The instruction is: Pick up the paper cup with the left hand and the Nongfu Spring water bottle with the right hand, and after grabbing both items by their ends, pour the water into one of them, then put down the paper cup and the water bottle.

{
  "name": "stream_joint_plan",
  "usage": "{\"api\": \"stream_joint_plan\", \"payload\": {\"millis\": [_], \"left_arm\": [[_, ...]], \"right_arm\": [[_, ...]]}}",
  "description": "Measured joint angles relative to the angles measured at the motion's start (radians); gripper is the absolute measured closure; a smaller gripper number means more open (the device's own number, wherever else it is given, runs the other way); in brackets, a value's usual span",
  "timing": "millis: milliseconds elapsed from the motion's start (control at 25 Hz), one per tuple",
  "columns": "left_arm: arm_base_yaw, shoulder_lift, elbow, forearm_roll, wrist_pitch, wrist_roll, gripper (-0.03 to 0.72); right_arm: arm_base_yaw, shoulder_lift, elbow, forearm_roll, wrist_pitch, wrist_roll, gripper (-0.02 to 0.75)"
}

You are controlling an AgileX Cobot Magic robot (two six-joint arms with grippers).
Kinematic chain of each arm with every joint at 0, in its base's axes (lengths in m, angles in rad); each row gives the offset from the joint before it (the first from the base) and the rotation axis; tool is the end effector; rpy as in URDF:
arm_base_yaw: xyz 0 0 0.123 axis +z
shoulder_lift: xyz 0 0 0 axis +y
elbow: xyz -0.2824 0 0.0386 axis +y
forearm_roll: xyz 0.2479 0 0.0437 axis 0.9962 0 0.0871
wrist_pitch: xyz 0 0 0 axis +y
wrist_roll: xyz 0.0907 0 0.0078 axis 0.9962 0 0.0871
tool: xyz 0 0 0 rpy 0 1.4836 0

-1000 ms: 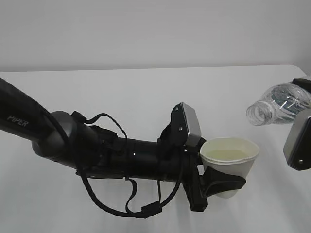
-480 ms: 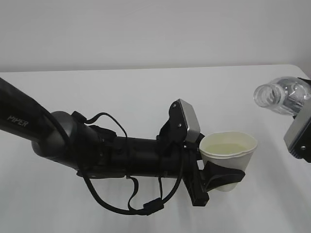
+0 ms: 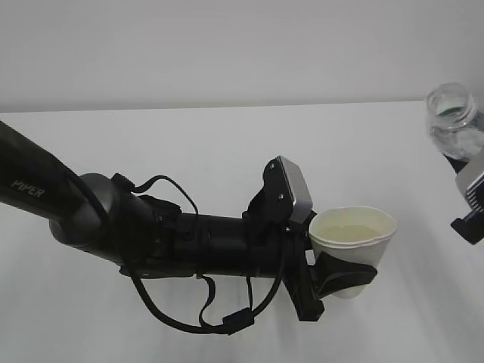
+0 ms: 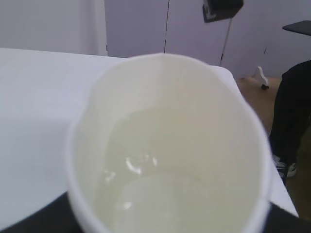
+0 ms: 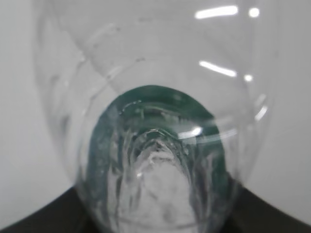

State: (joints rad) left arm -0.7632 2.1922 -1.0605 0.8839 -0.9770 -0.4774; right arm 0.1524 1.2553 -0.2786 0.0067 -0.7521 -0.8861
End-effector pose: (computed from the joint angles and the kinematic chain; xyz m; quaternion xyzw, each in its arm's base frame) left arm 0.2543 -0.3239 0.1042 0.5067 0.5943 -0.4365 0.4467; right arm 0.2118 0.0321 0.2099 -0.3712 0.6563 -0.2357 0.6131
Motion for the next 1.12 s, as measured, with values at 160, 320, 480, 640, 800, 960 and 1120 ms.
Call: {"api": "stream_joint_plan", "payload": {"millis": [160,320,480,640,800,960,1120], "left_arm": [[0.0,0.002,0.0,-0.016,0.013,0.009,0.312],[0.0,0.002,0.0,-0.045,0.015,0.027,0.312],[0.0,0.002,0.0,-0.065,0.018,0.034,0.312],[0.0,0.002,0.0,-0.102,0.018,0.034,0.312],[0.0,0.002,0.0,-0.127,0.02,0.034,0.316],[0.0,0.002,0.0,-0.136,0.02,0.034,0.316],[0.0,0.002,0.0,-0.179,0.02,0.034,0.316]], "right_arm": [[0.0,0.0,0.0,0.0,-0.05,0.207,0.384],[0.0,0.0,0.0,0.0,-0.076,0.39,0.384],[0.0,0.0,0.0,0.0,-0.09,0.495,0.384],[0.0,0.0,0.0,-0.007,-0.093,0.649,0.384],[0.0,0.0,0.0,-0.007,-0.093,0.766,0.384],[0.0,0.0,0.0,-0.007,-0.093,0.784,0.384],[0.0,0.008,0.0,-0.007,-0.089,0.786,0.384]]}}
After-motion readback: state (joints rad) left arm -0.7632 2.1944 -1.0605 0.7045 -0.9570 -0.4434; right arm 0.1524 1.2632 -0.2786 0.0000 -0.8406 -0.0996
